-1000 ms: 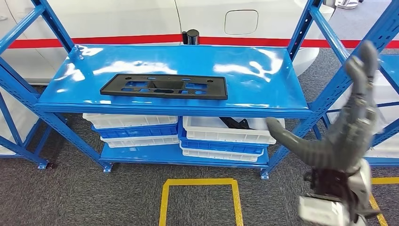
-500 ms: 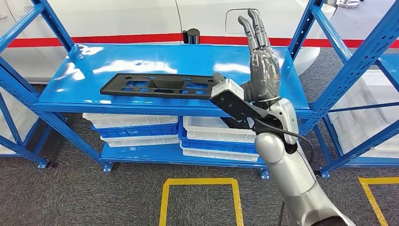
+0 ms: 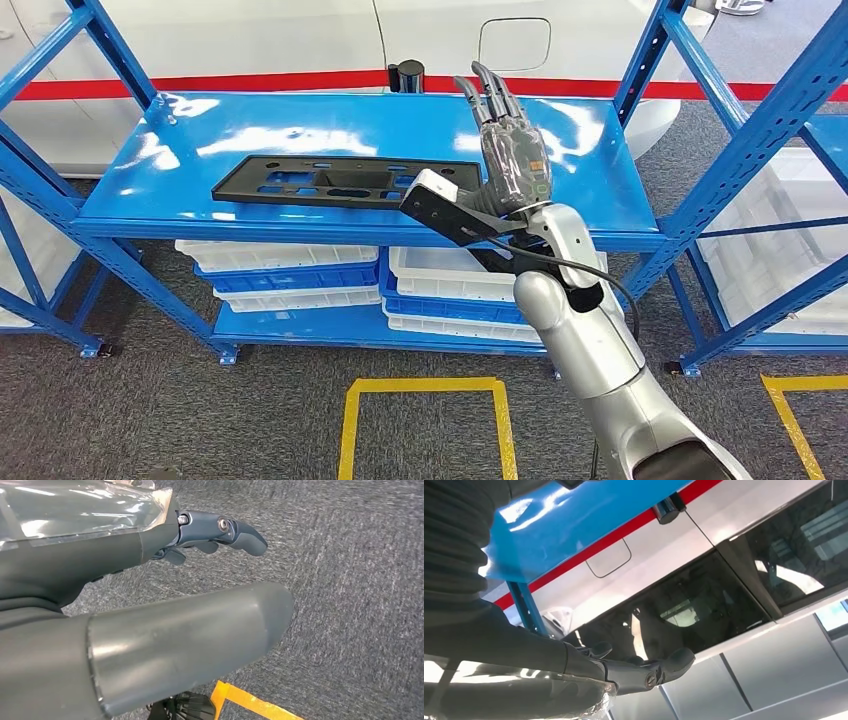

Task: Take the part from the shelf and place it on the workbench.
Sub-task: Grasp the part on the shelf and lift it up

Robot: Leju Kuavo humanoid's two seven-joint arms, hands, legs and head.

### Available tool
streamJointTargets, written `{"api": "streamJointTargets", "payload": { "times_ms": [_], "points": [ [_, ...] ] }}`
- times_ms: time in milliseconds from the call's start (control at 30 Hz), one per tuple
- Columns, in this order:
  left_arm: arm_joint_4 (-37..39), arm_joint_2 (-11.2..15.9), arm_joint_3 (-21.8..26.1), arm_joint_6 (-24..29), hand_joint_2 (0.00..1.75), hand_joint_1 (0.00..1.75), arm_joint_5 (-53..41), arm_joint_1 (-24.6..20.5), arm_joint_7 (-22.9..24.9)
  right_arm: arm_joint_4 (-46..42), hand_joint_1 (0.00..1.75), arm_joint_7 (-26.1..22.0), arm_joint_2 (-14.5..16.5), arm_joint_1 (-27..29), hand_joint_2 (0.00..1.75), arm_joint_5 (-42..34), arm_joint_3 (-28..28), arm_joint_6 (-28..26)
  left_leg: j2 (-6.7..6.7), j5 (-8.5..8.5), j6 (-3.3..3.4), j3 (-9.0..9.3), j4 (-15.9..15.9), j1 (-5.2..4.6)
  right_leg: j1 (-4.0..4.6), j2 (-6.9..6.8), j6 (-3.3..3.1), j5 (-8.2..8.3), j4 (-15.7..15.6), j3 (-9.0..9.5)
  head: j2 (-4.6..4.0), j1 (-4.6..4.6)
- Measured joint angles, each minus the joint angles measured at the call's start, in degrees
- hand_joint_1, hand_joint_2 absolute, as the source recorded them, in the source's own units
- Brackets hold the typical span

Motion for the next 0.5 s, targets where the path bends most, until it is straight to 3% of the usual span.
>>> {"api": "streamJointTargets", "payload": {
  "times_ms": [367, 500],
  "points": [
    [0.0, -0.25, -1.82, 0.11, 0.0, 0.0, -0.53, -0.41, 1.39, -0.48, 0.0, -2.85, -0.58, 1.55, 1.75, -2.75, -0.32, -1.83, 0.02, 0.0, 0.0, -0.03, 0.04, 0.0, -0.01, 0.02, 0.0, 0.0, 0.0, -0.04, 0.0, 0.0],
    [-0.04, -0.09, -2.08, 0.51, 0.0, 0.0, -0.55, -0.42, 2.19, -1.86, 0.0, -3.76, -1.02, 1.97, 1.75, -4.23, -1.25, -2.51, -0.04, -0.44, 0.69, -0.48, 0.58, -0.1, -0.45, 0.01, 0.43, 0.29, -0.11, -0.01, 0.0, -0.02]
  ]
}}
